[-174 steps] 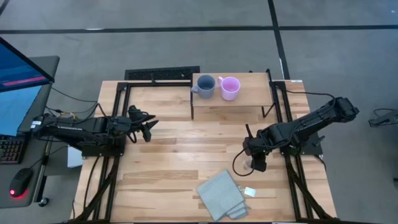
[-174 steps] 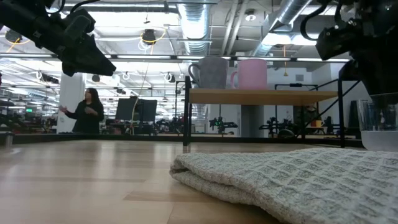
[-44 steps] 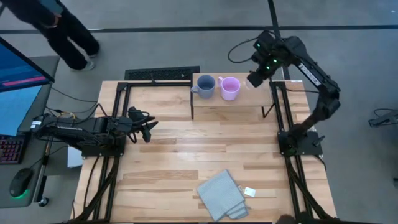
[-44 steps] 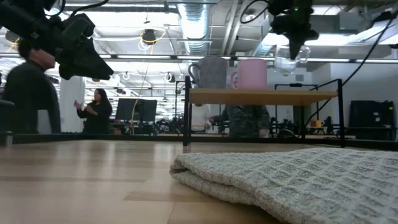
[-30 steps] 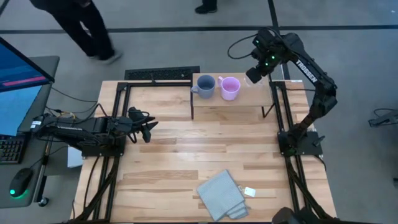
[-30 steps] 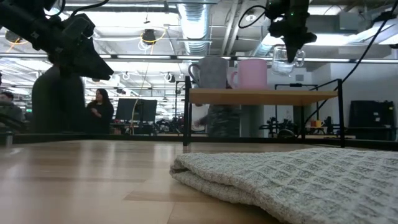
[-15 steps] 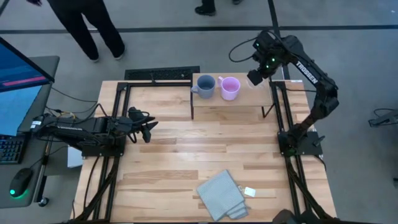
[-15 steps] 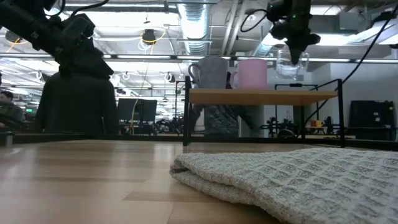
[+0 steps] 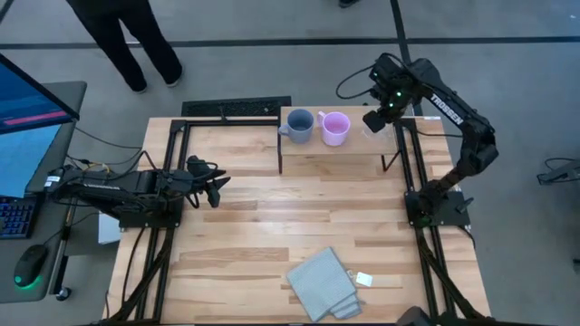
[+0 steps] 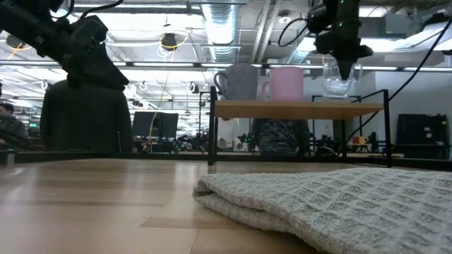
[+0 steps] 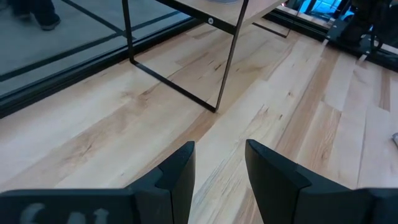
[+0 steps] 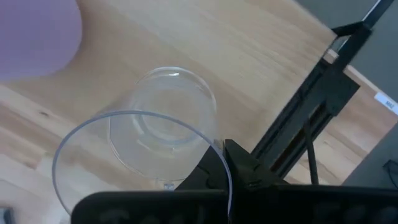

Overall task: Stack small to large cups/mugs on shelf
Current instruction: Put the transparent mug on the shelf, then return to Home Position

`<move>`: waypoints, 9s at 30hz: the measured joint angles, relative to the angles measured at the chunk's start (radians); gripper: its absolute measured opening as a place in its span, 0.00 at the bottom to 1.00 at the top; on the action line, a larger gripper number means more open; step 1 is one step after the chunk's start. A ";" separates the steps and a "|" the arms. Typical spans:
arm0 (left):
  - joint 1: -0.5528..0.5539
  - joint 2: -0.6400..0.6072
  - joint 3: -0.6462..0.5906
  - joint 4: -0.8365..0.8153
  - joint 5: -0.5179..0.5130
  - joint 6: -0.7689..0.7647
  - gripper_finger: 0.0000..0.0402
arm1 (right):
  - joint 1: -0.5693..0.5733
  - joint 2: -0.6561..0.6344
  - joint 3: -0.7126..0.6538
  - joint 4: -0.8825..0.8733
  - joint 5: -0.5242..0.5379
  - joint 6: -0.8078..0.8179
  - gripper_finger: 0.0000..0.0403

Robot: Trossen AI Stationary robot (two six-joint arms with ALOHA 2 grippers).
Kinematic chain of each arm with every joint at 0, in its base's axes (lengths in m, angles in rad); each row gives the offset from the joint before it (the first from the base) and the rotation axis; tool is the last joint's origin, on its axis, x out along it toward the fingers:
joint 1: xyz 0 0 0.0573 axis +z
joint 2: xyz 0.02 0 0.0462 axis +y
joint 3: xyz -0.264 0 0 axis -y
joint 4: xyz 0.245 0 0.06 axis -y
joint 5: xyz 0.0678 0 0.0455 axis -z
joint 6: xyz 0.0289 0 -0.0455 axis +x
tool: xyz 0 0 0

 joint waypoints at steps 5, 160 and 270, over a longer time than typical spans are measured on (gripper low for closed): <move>0.000 0.000 0.000 0.000 0.000 0.000 0.33 | 0.001 0.032 -0.003 0.000 -0.004 -0.013 0.01; 0.000 0.000 0.000 0.000 0.002 0.000 0.33 | -0.051 0.046 -0.043 0.011 -0.032 -0.073 0.13; 0.000 0.000 0.000 0.000 0.008 0.015 0.33 | -0.004 0.045 0.192 0.021 -0.142 -0.151 0.46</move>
